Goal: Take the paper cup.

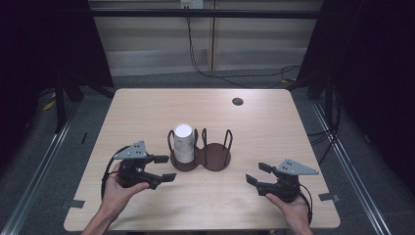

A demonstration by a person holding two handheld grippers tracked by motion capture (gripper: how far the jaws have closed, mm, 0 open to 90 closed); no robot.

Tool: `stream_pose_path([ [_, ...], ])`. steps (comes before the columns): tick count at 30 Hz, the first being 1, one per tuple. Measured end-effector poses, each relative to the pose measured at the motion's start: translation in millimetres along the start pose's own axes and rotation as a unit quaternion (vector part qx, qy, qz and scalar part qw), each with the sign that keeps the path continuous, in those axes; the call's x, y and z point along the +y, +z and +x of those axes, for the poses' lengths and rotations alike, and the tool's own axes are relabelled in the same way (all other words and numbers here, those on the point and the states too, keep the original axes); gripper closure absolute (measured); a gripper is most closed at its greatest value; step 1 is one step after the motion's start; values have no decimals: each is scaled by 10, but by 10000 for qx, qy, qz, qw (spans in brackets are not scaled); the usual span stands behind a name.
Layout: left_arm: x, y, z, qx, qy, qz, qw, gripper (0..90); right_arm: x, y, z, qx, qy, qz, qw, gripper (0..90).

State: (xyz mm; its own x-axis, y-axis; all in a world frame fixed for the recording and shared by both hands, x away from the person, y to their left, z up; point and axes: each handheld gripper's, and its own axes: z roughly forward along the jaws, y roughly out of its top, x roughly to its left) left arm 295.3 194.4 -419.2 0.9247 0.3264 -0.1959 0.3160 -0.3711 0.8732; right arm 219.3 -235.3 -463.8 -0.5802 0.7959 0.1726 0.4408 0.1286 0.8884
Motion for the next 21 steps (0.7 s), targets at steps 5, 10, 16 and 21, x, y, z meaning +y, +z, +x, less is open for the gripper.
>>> stream_pose_path([
  [5, 111, -40, 39, 102, 40, -7, 9999, 308, 7, 14, 24, 50, -17, 81, 10000, 308],
  [10, 207, -75, 108, 249, 41, -200, 9995, 316, 11, 19, 29, 121, -33, 188, 9997, 304],
  [16, 293, -86, 171, 443, 9, -169, 9989, 298, -4, 9, 12, 106, 7, 223, 9997, 275],
  [21, 361, -99, 255, 546, -57, -136, 9984, 273, -6, 4, 19, 165, 19, 218, 9996, 253],
])
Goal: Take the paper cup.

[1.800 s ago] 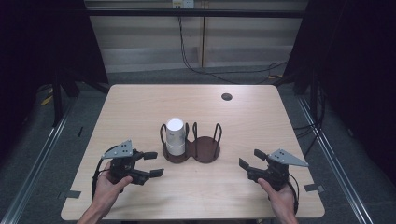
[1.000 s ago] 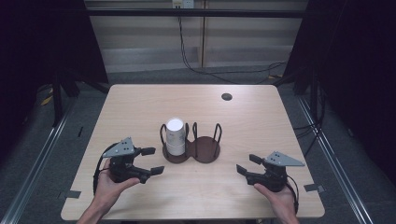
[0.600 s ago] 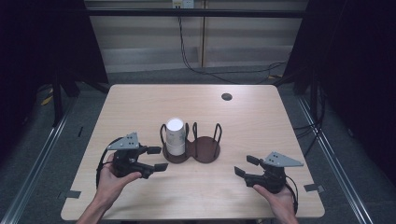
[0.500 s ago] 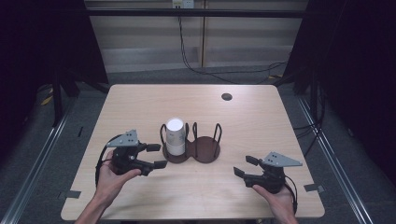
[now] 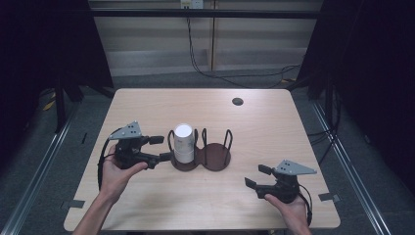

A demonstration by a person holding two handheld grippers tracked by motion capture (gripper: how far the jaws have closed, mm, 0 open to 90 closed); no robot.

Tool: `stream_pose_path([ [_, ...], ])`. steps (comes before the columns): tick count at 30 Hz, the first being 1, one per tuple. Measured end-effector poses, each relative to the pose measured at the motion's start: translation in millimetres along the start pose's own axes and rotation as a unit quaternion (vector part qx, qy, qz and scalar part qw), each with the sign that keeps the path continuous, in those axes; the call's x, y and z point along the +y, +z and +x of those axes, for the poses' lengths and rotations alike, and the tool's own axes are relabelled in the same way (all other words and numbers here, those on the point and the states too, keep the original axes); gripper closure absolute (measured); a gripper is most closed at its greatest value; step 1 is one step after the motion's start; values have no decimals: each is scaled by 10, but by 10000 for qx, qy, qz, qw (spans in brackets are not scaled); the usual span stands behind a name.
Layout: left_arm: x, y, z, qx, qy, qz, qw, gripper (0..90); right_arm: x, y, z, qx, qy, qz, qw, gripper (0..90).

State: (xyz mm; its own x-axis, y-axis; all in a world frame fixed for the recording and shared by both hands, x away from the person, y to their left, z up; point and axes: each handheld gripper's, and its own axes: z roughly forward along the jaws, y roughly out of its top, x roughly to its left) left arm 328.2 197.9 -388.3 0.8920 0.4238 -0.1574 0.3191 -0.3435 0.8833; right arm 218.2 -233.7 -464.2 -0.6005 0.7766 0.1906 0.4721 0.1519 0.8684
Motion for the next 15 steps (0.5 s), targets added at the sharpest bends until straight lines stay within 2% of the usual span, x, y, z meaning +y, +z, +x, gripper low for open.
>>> stream_pose_path([
  [1, 20, 1, 16, 6, -4, 79, 10000, 273, -2, 0, 1, 25, -19, -7, 10000, 255],
  [4, 76, 0, 52, 60, -72, 96, 9999, 280, -9, -4, 11, 19, -5, -16, 10000, 257],
  [10, 207, 15, 88, 128, 69, 174, 9997, 291, -13, -11, 0, 85, 6, -23, 10000, 260],
  [12, 243, 25, 97, 123, 41, 207, 9997, 293, -13, -10, 5, 118, 7, -7, 9999, 263],
  [14, 279, 40, 100, 198, 93, 236, 9995, 288, -14, -7, 6, 213, -6, 4, 9998, 276],
  [15, 293, 48, 103, 164, 106, 244, 9995, 288, -13, -9, 8, 234, -16, -3, 9997, 277],
])
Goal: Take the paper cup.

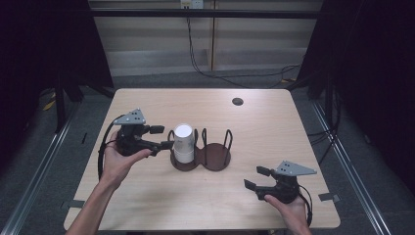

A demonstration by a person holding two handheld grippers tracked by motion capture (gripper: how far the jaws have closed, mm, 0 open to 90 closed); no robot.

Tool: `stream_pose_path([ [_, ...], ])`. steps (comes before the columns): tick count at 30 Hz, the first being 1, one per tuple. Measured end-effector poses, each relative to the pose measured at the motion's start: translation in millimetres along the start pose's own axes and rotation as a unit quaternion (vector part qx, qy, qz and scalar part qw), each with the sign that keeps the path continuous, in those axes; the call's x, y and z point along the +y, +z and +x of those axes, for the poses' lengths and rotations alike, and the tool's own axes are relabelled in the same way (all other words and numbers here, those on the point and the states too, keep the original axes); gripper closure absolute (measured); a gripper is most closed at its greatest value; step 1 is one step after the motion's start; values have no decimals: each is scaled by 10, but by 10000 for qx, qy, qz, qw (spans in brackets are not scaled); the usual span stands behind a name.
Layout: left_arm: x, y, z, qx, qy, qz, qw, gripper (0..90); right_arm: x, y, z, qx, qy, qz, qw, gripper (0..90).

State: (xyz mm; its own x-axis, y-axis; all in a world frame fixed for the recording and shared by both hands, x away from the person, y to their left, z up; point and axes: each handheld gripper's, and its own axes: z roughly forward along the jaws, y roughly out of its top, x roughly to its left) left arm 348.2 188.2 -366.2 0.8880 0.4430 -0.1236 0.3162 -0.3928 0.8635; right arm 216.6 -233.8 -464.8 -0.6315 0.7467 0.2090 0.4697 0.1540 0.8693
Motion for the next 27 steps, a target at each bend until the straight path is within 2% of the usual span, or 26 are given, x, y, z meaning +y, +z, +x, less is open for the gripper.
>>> stream_pose_path([
  [5, 121, 46, 22, 65, 86, 236, 9997, 295, -2, 3, 1, 26, -17, -5, 10000, 275],
  [10, 263, 102, 54, -23, 62, 463, 9989, 278, -1, 0, -1, 4, -19, -29, 10000, 262],
  [16, 368, 206, 84, 54, 213, 740, 9970, 240, -4, 2, -2, 13, 8, -38, 10000, 241],
  [18, 399, 255, 86, 128, 271, 902, 9955, 239, -6, 5, -6, 11, 16, -31, 10000, 238],
  [21, 444, 342, 87, 124, 341, 1183, 9923, 242, -7, 11, -8, 19, 7, -13, 10000, 237],
  [24, 473, 411, 81, 174, 488, 1256, 9907, 254, -8, 13, 1, 7, 3, -3, 10000, 237],
  [26, 495, 458, 80, 71, 463, 1352, 9897, 254, -8, 12, 1, 1, 1, -7, 10000, 238],
  [27, 509, 470, 83, 55, 516, 1463, 9879, 253, -10, 12, -5, 5, -9, -4, 10000, 238],
])
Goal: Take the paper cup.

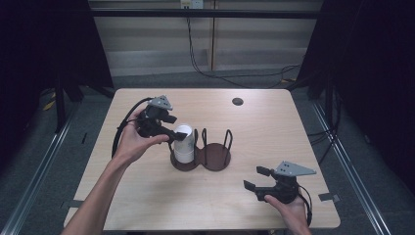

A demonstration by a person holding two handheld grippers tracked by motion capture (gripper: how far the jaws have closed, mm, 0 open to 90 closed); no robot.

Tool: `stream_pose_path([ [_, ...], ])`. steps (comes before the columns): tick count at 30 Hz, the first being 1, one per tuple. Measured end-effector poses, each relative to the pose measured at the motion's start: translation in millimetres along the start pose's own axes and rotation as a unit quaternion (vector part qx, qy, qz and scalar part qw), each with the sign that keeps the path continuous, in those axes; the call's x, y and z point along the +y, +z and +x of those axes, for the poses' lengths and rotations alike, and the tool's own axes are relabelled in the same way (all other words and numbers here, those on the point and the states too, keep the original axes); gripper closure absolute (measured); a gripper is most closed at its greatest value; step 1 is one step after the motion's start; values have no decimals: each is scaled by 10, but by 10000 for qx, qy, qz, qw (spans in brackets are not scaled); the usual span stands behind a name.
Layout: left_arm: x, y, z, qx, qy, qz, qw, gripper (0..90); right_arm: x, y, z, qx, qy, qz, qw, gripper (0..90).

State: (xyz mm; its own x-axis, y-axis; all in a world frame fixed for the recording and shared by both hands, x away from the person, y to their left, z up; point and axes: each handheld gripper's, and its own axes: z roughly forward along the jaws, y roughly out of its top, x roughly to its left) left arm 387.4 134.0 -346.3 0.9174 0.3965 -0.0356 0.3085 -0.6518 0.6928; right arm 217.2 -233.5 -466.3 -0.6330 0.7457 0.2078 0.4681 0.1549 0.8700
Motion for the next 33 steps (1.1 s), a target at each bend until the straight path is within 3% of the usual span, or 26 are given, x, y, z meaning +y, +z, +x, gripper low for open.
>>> stream_pose_path([
  [2, 58, 37, -18, 138, 98, 332, 9993, 284, -1, 1, -1, -12, 33, 2, 10000, 238],
  [4, 85, 47, -9, -68, 49, 271, 9996, 303, 0, 5, -2, -26, 27, 4, 10000, 237],
  [6, 103, 67, -6, 42, 143, 331, 9993, 325, 1, 2, 2, -31, 7, 14, 10000, 237],
  [8, 103, 113, 3, 51, -5, 345, 9994, 306, -2, 5, 3, -34, 38, 3, 10000, 237],
  [11, 101, 149, 48, 108, 68, 559, 9984, 304, -4, 5, -3, -35, 54, 7, 10000, 236],
  [16, 78, 218, 75, -95, -69, 604, 9981, 286, -9, 14, -6, -118, 77, 107, 9998, 240],
  [17, 71, 246, 70, -6, -117, 633, 9979, 300, -14, 23, -10, -135, 74, 158, 9998, 240],
  [18, 68, 264, 77, 44, -41, 756, 9971, 296, -15, 28, -13, -120, 58, 163, 9998, 240],
  [20, 59, 292, 83, -18, -22, 813, 9967, 310, -11, 25, -5, -120, 67, 127, 9998, 240],
  [33, 47, 430, 63, 97, 69, 1156, 9932, 284, -13, 22, -7, -130, 84, 125, 9998, 235],
])
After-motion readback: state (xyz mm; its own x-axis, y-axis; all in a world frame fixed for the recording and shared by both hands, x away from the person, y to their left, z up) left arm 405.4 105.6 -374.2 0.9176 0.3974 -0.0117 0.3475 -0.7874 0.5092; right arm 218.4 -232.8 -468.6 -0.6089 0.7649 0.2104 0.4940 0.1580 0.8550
